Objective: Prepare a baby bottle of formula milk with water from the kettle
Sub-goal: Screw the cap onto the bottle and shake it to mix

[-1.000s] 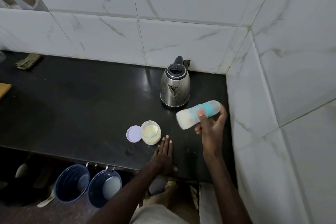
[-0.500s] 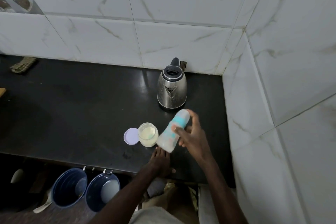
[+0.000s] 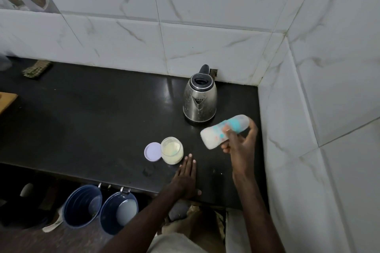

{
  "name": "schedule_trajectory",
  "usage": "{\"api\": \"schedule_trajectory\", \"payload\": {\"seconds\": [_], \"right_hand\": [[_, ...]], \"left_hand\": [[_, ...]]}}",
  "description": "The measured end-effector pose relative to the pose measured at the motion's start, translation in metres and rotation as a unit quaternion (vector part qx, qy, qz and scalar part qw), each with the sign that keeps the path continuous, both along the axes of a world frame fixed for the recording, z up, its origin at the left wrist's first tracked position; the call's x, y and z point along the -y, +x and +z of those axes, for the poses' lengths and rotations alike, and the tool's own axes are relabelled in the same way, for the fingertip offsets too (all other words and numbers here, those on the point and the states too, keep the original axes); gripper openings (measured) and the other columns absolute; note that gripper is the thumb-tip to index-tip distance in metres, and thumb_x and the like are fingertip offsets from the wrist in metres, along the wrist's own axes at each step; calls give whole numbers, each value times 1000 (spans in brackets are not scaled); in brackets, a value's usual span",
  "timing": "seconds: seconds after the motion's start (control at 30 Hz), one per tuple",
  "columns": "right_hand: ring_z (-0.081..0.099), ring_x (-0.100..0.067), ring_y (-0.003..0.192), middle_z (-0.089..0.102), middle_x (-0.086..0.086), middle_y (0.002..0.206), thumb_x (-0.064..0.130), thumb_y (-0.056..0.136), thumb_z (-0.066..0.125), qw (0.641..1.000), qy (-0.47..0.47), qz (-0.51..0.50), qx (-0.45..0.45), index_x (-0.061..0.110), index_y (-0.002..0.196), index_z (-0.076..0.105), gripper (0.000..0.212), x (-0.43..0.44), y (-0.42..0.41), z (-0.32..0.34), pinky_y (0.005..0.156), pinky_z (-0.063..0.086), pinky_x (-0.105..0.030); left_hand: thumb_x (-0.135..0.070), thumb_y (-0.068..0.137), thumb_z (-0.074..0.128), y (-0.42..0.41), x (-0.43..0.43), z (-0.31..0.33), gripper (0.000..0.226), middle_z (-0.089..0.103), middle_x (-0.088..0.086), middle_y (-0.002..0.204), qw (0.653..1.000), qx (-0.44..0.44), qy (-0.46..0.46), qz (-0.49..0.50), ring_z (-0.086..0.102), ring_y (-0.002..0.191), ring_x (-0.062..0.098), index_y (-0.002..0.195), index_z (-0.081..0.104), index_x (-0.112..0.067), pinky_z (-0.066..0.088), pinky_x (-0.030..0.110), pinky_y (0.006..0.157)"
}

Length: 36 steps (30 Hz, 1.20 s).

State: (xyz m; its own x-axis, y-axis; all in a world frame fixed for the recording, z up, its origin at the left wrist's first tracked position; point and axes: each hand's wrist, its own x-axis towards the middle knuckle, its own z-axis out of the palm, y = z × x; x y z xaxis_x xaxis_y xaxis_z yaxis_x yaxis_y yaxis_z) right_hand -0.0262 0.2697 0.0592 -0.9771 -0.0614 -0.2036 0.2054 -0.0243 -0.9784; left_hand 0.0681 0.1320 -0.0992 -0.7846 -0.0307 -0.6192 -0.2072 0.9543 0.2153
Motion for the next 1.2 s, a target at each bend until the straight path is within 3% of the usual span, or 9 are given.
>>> {"api": "schedule_trajectory", "payload": {"seconds": [0.03,0.17,0.33,0.47,0.6,0.7,0.9,1.2], "right_hand": [[67,-9,63,76,-8,109,34,92,79,1000,11,3,-8,39,143,43,63,-1,-1,1,55,52,-25],[75,-2,87,72,10,112,28,90,81,977,110,178,-38,50,137,44,63,1,11,5,61,59,-22],[77,-8,91,74,-2,117,28,92,80,988,69,133,-31,42,147,42,68,0,8,12,59,56,-19],[76,-10,97,71,-1,123,25,91,81,982,99,148,-63,47,148,38,75,-8,-1,14,67,61,-21],[76,-12,89,72,-7,122,22,92,79,985,94,133,-55,45,149,38,74,-13,-5,14,60,57,-18],[77,-10,92,74,-3,120,20,92,80,985,87,134,-63,46,149,38,76,-15,-5,15,62,58,-20],[74,-16,95,74,10,118,16,85,83,965,129,185,-134,52,148,38,85,-19,-6,15,86,63,-35],[72,-16,92,71,12,122,11,82,83,945,159,230,-169,54,147,38,90,-23,-7,12,86,64,-32]], "left_hand": [[-55,95,62,0,1,-2,118,-33,24,163,1000,1,-1,-1,-26,154,37,158,-21,0,-2,47,128],[-51,97,62,-4,-1,7,111,-22,24,167,1000,30,6,0,-20,156,38,160,-14,0,-4,48,127],[-51,97,61,-3,0,8,114,-30,23,165,1000,26,6,-1,-26,154,36,158,-22,-1,-4,46,127],[-52,96,62,-4,0,5,117,-35,22,162,1000,23,8,-6,-29,153,35,157,-24,-2,-5,47,127],[-55,94,63,-3,0,-1,120,-36,21,162,1000,13,3,-8,-29,153,36,157,-24,-2,-5,48,127],[-55,94,63,-3,1,-2,120,-36,21,162,1000,13,4,-7,-29,153,35,157,-24,-2,-6,48,127],[-55,94,63,-2,1,-2,120,-35,23,162,1000,3,4,-9,-28,153,37,157,-23,-1,-4,49,127],[-57,93,63,-1,1,-5,120,-33,23,163,1000,-8,-2,-11,-27,154,37,158,-21,1,-2,49,128]]}}
